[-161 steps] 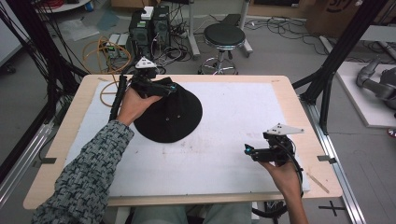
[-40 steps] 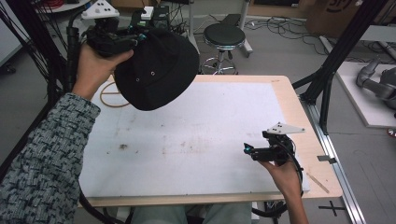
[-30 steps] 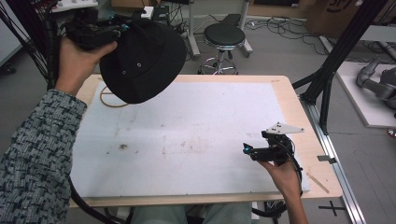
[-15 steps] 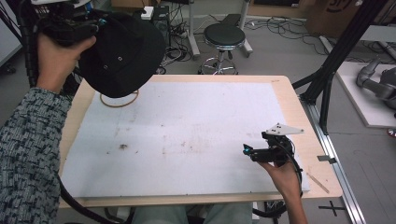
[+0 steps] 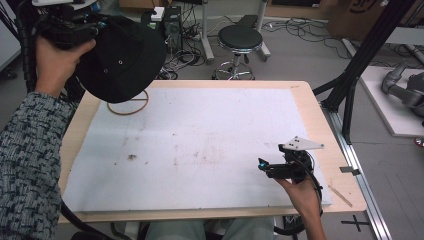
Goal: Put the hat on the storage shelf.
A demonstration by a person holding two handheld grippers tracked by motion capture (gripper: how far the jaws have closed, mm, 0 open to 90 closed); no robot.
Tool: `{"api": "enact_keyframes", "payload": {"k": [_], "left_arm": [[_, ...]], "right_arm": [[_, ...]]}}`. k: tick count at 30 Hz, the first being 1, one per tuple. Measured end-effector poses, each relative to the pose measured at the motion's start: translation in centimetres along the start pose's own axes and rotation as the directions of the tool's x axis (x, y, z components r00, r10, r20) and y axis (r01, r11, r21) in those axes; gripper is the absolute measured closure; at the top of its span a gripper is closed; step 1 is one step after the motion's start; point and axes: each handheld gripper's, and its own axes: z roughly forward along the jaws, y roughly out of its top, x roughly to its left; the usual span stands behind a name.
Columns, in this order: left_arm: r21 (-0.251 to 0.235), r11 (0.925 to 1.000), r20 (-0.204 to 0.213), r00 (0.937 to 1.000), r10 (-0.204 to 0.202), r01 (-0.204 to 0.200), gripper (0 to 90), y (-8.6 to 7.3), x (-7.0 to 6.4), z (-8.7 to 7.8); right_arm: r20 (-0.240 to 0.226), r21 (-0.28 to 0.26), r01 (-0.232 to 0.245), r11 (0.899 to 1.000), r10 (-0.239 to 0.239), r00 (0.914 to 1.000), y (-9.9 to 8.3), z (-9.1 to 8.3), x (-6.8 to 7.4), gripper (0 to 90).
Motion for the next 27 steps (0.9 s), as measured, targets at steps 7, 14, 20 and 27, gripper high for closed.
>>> {"api": "enact_keyframes", "payload": {"k": [7,14,20,27], "left_arm": [[0.022,0.9996,-0.004,0.9999,-0.016,0.016,77.2,-0.7,1.3,0.7],[0.038,0.9990,-0.012,0.9997,-0.023,0.024,77.2,-1.4,2.2,1.7],[0.068,0.9975,-0.020,0.9997,-0.018,0.019,77.2,-2.4,2.5,3.0],[0.101,0.9946,-0.023,0.9994,-0.024,0.026,77.2,-3.6,3.2,4.0]], "right_arm": [[0.014,0.002,-0.005,1.000,0.005,0.9999,-0.6,-0.8,0.8,11.3],[0.041,-0.007,-0.024,1.000,0.024,0.9989,-1.3,-2.2,0.8,11.3],[0.054,-0.001,-0.030,1.000,0.030,0.9981,-1.8,-2.7,0.8,11.3],[0.074,-0.008,-0.031,0.999,0.031,0.9967,-2.2,-3.3,0.7,11.3]]}}
